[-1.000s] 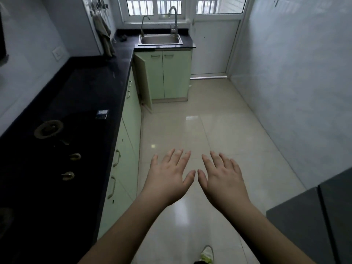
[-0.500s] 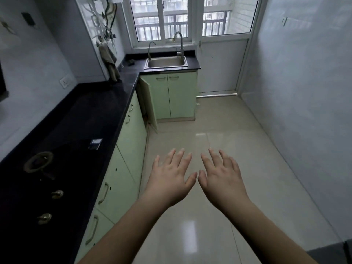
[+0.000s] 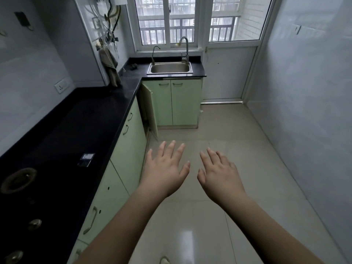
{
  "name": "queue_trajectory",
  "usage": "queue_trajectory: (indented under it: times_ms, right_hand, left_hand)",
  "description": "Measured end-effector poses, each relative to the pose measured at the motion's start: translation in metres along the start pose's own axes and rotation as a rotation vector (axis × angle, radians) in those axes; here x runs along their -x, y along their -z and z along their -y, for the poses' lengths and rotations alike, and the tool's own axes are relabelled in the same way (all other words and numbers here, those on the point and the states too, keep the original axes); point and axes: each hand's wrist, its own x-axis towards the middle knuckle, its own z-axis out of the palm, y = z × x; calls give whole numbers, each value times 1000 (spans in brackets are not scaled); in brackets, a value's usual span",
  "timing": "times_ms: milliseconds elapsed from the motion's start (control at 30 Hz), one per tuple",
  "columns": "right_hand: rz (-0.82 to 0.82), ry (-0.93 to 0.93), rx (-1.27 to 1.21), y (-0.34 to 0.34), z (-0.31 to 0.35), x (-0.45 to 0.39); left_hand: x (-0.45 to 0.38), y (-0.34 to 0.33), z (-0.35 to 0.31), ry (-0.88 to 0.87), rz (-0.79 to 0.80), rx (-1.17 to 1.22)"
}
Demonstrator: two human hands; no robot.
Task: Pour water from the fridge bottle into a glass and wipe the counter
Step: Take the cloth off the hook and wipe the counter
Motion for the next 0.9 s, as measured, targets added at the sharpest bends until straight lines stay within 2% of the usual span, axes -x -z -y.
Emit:
queue_trajectory:
  times_ms: [433,767,900]
  right_hand:
    - [-9,53,36,-6,62,-181]
    - [40,77,47,-17,52,-303]
    - [0,79,45,-24,37,-367]
  left_hand:
    - [-149,2,104,11,19,25]
    - [-261,-5,141,60,59,14]
    - [-327,-14,142,69,68,-17]
